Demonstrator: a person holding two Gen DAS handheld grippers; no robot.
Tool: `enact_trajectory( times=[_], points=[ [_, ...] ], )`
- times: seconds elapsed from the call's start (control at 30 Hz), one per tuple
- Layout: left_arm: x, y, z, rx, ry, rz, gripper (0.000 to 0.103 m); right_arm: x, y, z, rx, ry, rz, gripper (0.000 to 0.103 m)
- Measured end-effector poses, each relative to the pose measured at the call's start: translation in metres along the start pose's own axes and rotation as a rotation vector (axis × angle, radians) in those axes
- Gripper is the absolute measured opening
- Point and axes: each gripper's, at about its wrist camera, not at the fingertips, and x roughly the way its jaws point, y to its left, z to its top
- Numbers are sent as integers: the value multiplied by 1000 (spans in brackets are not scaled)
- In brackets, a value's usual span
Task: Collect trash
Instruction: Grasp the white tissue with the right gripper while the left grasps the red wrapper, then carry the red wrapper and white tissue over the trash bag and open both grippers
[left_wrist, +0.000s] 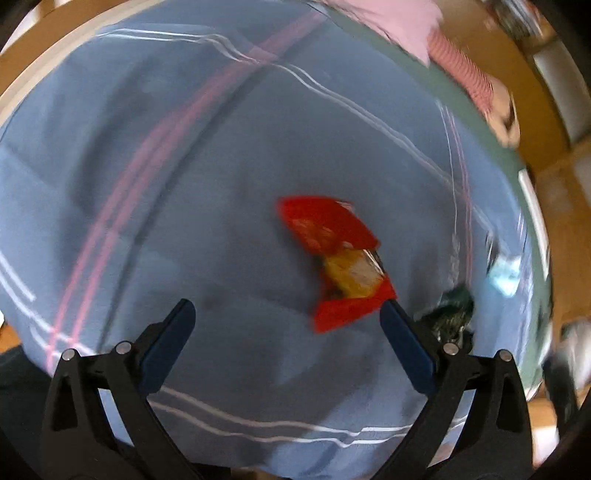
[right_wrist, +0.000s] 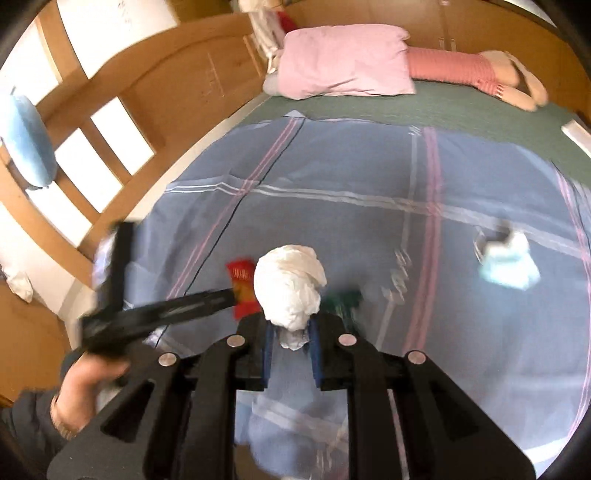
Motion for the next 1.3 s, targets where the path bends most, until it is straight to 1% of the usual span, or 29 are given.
enact_trajectory(
  times=[0.07, 0.1, 0.13, 0.17, 0.2, 0.23, 0.27, 0.3, 0.33, 0.4, 0.47, 0.53, 0.6, 0.63, 0.73, 0.77, 0.83, 0.93, 1.0, 1.07, 1.13, 1.2, 1.23, 1.27, 1.3],
  points=[
    [3, -11, 5, 47, -26, -1, 99, -16, -6, -30, 31, -2, -17, 18],
    [7, -14, 9, 56, -26, -5, 99, -22, -9, -47, 50, 6, -22, 18],
    [9, -14, 11, 51, -19, -14, 99, -23, -1, -56, 57, 11, -28, 18],
    [13, -13, 13, 40, -6, -45, 91, -26, 3, -69, 63, 15, -38, 18],
    [18, -10, 14, 29, 14, -79, 67, -31, 0, -78, 66, 20, -46, 18],
    [20, -10, 14, 32, 27, -80, 60, -35, 1, -84, 70, 22, -53, 18],
    [20, -9, 13, 56, 16, -48, 47, -40, -1, -91, 79, 25, -65, 18],
    [17, -9, 13, 79, 2, -40, 47, -44, -4, -97, 87, 27, -80, 18],
    [13, -6, 12, 71, -6, -66, 45, -47, -5, -100, 91, 28, -94, 18],
    [2, -2, 10, 61, -37, -112, 27, -58, -10, -110, 104, 25, -128, 18],
    [-18, -3, 2, 99, -114, -84, 26, -71, -16, -119, 117, 21, -156, 18],
    [-51, -16, -12, 182, -237, -108, 25, -84, -19, -127, 117, 16, -184, 18],
    [-77, -27, -35, 255, -319, -98, 25, -94, -20, -135, 115, 16, -208, 18],
    [-89, -28, -47, 272, -343, -120, 25, -101, -21, -140, 112, 15, -223, 18],
    [-117, -31, -82, 300, -375, -200, 25, -115, -23, -150, 116, 13, -250, 18],
    [-123, -32, -92, 318, -381, -209, 25, -121, -23, -154, 118, 12, -255, 18],
    [-139, -44, -121, 417, -395, -220, 25, -127, -24, -159, 114, 16, -263, 18],
    [-149, -70, -163, 554, -415, -204, 25, -132, -26, -168, 118, 27, -271, 18],
    [-146, -86, -187, 629, -421, -175, 25, -129, -33, -178, 157, 51, -261, 18],
    [-142, -95, -208, 703, -415, -159, 25, -115, -42, -194, 207, 124, -268, 18],
    [-138, -102, -217, 747, -399, -168, 25, -107, -43, -207, 214, 168, -272, 18],
    [-138, -102, -218, 759, -389, -176, 25, -99, -43, -216, 227, 221, -234, 24],
    [-137, -101, -218, 757, -380, -180, 25, -95, -42, -218, 229, 251, -225, 43],
    [-135, -100, -217, 753, -372, -182, 25, -90, -42, -222, 223, 290, -248, 68],
    [-134, -99, -215, 747, -363, -185, 25, -88, -42, -223, 214, 299, -280, 74]
  ],
)
